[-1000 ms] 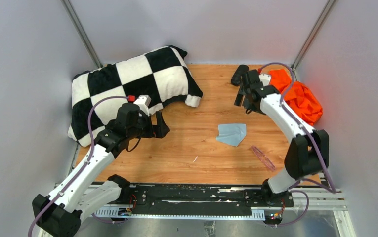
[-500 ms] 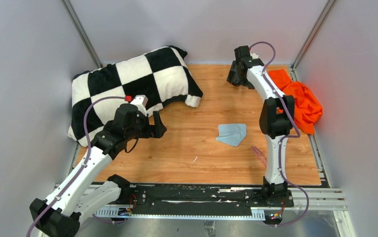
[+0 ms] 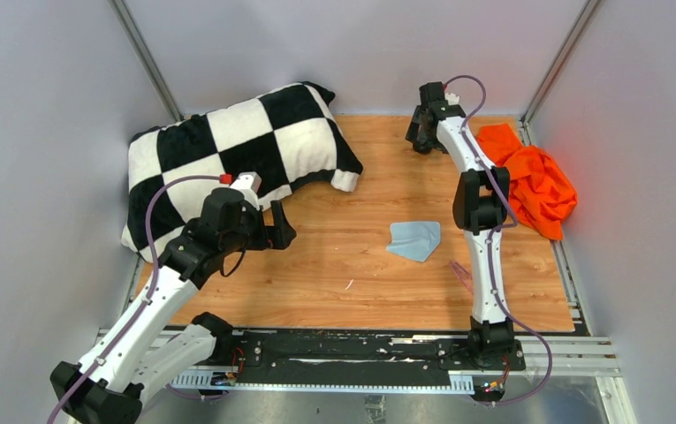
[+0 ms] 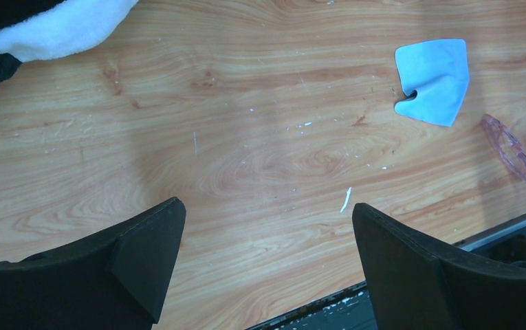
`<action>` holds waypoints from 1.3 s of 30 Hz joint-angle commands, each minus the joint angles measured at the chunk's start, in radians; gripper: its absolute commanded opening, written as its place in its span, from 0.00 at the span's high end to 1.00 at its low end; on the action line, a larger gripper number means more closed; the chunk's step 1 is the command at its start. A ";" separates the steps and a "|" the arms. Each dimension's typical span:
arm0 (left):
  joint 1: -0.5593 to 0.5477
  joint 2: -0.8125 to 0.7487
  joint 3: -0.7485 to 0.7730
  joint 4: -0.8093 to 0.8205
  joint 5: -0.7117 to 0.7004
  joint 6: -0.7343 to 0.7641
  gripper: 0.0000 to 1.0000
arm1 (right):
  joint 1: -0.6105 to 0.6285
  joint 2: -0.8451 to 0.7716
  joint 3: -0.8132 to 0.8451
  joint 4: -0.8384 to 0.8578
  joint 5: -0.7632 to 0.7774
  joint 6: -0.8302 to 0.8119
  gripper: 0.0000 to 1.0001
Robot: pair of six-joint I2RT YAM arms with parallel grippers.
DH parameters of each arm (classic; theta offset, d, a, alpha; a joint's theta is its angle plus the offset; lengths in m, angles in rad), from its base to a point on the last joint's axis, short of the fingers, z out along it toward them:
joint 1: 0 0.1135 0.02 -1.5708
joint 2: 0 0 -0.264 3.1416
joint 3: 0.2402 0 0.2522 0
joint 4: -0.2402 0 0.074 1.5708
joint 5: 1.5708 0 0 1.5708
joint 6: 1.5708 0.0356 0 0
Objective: Organize the sunglasses
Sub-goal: Pick up the sunglasses case from the corner of the board.
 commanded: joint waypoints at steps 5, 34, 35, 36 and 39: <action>-0.007 -0.033 0.019 -0.031 0.015 -0.050 0.00 | -0.015 0.109 0.106 0.113 -0.047 -0.061 0.00; -0.006 -0.051 -0.043 0.036 -0.027 -0.097 0.00 | 0.086 -0.563 -0.852 0.261 -0.372 -0.120 0.60; -0.006 -0.045 -0.045 0.049 -0.027 -0.100 0.00 | 0.102 -0.606 -0.903 0.261 -0.402 -0.133 0.60; -0.007 -0.037 -0.042 0.057 -0.025 -0.101 0.00 | 0.119 -0.657 -0.952 0.261 -0.434 -0.141 0.60; -0.006 -0.002 -0.018 0.053 -0.026 -0.095 0.00 | 0.204 -0.798 -1.087 0.259 -0.512 -0.160 0.62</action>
